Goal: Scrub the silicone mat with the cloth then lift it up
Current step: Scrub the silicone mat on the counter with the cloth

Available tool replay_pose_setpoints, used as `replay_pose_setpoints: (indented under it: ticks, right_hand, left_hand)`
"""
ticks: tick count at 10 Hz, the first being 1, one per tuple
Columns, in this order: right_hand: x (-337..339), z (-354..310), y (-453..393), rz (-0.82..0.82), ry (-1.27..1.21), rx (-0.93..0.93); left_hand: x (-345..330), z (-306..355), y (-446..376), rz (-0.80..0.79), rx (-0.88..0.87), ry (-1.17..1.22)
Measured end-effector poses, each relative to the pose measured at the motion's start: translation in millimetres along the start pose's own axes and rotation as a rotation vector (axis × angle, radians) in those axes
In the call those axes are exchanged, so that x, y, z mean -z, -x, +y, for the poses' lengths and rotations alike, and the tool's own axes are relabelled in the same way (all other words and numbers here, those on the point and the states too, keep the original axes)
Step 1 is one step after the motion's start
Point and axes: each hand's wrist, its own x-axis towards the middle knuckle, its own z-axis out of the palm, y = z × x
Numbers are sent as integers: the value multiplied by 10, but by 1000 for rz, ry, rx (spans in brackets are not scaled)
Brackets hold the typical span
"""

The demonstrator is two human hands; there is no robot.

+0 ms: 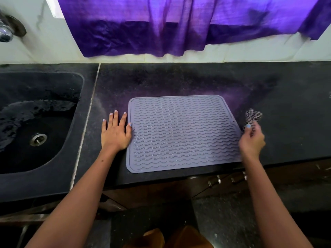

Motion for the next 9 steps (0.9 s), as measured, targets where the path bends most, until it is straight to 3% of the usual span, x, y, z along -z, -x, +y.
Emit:
replay_pose_setpoints:
  ticks: [1,3,5,6,7,8,9]
  right_hand:
    - [93,92,83,8,213,170]
    - [-66,457,218,-242,609,390]
    - [16,504,9,-423,433,336]
    - [97,357,-84,-405,34,26]
    - [118,110,17,-207,-112,-132]
    - [-26,-153,454,-155,51,26]
    - [-320,-73,806,-290,261,315]
  left_hand:
    - [-2,-5,-2,3,-2,2]
    - [-7,-8,-2,2,-7,-2]
    - [15,-5,-17,-57,-6,-7]
    - [54,-47,-35,-117,-25,5]
    - [78,-78,-1,-166,-50,9]
    - [40,-94,95,-118,-71,-21]
    - [13,-85,139,-68,-76,-41]
